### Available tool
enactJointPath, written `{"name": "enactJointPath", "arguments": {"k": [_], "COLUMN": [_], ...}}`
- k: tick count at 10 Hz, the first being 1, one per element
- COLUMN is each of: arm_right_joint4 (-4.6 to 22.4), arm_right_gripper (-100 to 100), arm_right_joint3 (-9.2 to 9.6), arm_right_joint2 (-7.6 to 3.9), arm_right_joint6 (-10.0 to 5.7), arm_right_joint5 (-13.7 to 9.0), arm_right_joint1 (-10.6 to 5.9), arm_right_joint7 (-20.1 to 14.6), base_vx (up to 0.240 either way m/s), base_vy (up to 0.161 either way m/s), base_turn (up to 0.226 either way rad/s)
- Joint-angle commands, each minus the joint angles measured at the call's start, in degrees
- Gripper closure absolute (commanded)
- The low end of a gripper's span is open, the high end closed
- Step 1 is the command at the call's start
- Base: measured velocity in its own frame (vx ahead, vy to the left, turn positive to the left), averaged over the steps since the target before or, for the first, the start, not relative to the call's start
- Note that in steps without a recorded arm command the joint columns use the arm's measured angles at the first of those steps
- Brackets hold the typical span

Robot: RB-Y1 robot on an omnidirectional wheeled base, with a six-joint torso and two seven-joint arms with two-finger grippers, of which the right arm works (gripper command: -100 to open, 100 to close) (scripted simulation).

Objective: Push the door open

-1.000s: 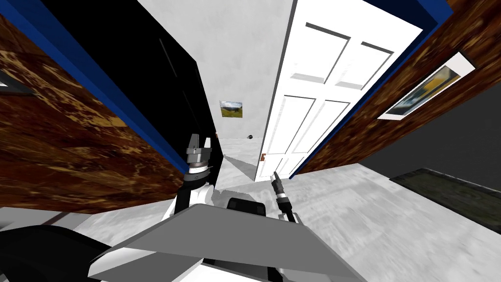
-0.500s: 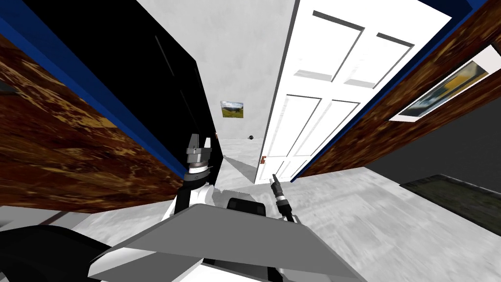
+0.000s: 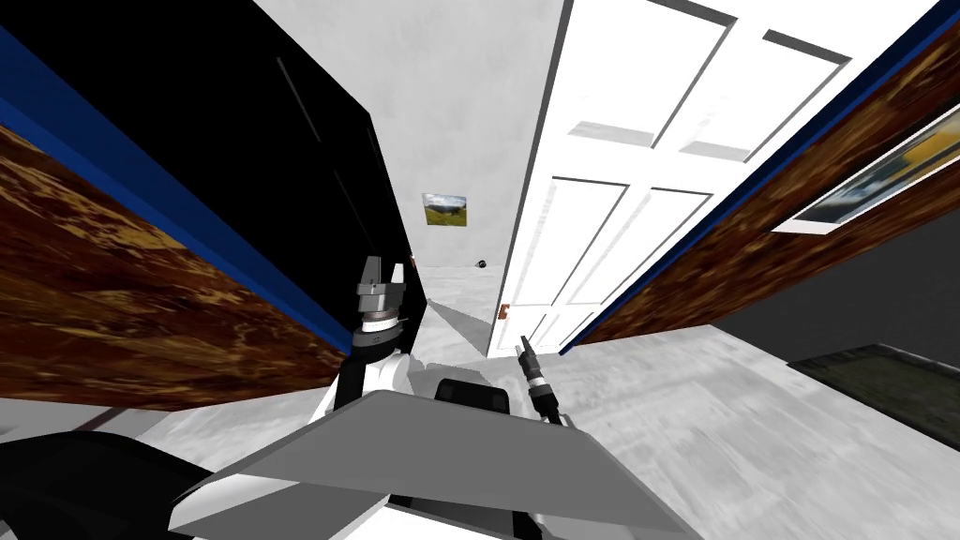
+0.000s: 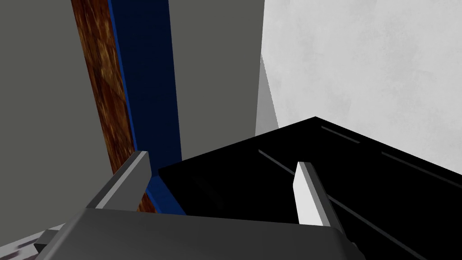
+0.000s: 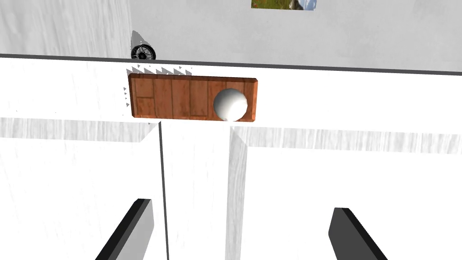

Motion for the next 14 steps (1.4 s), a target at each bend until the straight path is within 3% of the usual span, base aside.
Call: {"name": "enactJointPath", "arguments": {"k": [1,7,10,11,14], "arm_right_joint4": [0.3,3.2,3.7,3.7,3.7], "arm_right_gripper": [-100,-100,-100,100,100], "arm_right_joint3": [-0.12,-0.96,-1.08,-1.08,-1.08], "arm_right_joint2": [0.28,2.20,2.53,2.53,2.53], "arm_right_joint6": [0.21,0.92,1.02,1.02,1.02], "arm_right_joint5": [-0.1,-1.0,-1.1,-1.1,-1.1], "arm_right_joint1": [-0.38,-3.15,-3.60,-3.60,-3.60], "arm_right_joint7": [0.3,2.1,2.4,2.4,2.4], "base_vx": [0.189,0.203,0.159,-0.015,-0.016], "base_vy": [0.020,0.036,0.026,-0.002,-0.006], "base_turn": [0.034,0.042,0.014,0.008,0.005]}}
